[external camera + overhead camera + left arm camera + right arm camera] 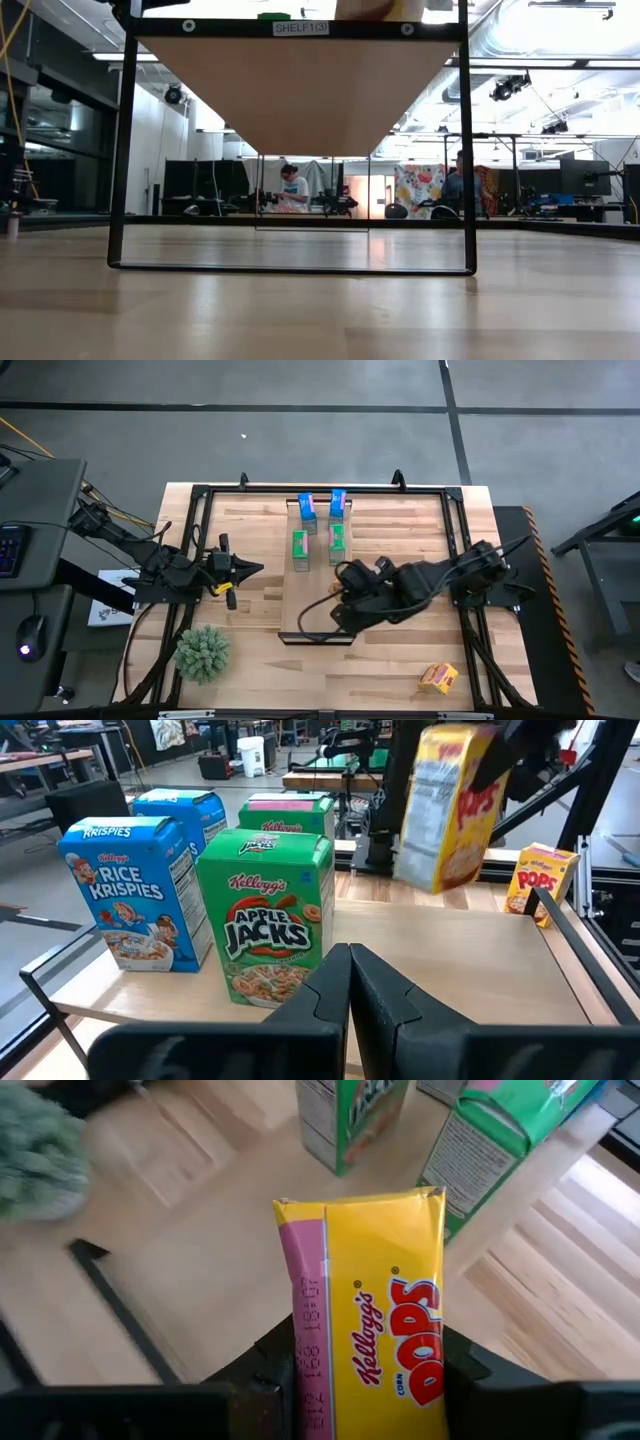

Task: Stack cereal on shelf
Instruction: Put the top yellow cereal box on the shelf

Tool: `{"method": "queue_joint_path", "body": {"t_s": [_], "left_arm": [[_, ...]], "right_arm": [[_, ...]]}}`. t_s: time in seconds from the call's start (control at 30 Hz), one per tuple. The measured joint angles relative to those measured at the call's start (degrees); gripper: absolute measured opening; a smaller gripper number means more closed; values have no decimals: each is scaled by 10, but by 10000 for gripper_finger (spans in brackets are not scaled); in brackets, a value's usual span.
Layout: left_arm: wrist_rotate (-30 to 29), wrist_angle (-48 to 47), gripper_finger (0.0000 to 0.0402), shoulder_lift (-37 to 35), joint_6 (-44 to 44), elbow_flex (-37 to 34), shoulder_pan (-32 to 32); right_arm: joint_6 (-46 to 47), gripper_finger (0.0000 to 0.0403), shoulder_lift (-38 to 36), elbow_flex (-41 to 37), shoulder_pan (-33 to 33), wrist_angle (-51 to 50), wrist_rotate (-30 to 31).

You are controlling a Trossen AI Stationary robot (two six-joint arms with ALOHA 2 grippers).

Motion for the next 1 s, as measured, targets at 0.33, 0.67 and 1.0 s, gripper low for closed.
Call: {"method": "queue_joint_path", "body": {"t_s": [0.33, 0.67, 1.0], "left_arm": [[0, 0, 0, 0, 0, 0, 0], [0, 0, 0, 0, -1, 0, 0], [1, 0, 0, 0, -1, 0, 0]], "right_arm": [[-13, 120, 47, 22, -40, -34, -33], [-18, 150, 48, 20, -45, -14, -42], [-14, 211, 48, 19, -45, -3, -29]]}}
